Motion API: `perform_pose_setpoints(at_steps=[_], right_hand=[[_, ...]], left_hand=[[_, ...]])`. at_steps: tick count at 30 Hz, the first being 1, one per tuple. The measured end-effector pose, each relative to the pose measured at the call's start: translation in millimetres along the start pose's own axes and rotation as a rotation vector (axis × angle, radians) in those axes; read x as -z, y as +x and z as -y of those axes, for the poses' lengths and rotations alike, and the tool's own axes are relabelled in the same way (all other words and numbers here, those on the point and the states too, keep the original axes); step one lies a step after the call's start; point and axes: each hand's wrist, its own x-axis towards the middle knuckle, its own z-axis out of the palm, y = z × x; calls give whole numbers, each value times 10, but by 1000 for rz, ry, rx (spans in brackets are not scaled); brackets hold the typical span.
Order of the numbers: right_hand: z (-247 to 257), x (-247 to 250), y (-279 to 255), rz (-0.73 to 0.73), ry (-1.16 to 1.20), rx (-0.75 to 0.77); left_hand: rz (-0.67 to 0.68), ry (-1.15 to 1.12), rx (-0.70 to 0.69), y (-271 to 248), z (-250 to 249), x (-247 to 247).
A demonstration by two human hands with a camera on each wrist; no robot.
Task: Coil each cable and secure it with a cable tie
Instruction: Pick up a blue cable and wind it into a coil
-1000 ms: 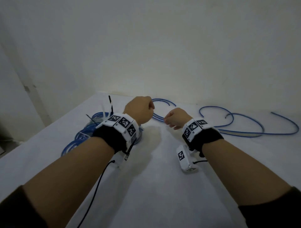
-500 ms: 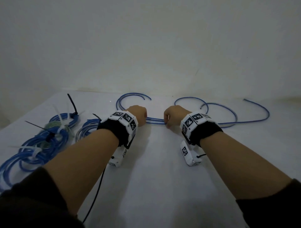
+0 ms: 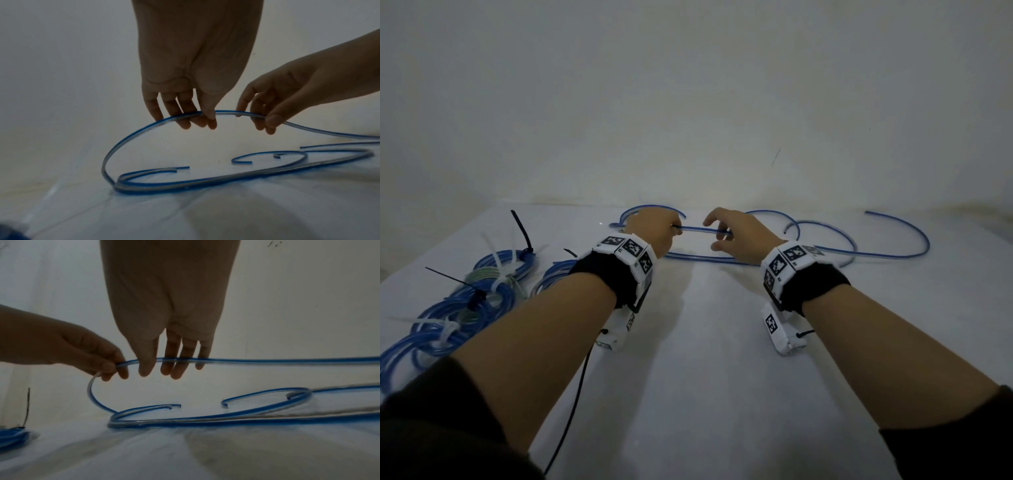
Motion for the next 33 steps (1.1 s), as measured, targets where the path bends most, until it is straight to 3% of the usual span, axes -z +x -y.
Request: perform_pose_setpoints(at_steps=[3,9,16,22,26,29,33], right_hand=[[139,31,-10,-173,42,73],[292,183,-55,-506,351,67],[428,386,-105,-671,566,-26],[514,344,-176,-576,421,-34],[560,323,-215,-481,307,-118],[539,321,-245,-392,240,-235],[506,317,-303,-383,265,-310]], left_hand=[[-100,-67,-18,-66,-57,107],[-98,-251,52,-220,151,316],[-73,-564,252,-447,367,422],[-185,-821,310,-614,333,626],[-272,-723,292,-648,356,736],[-299,-786,307,-686,322,798],[-293,-828,244,-728,291,824]])
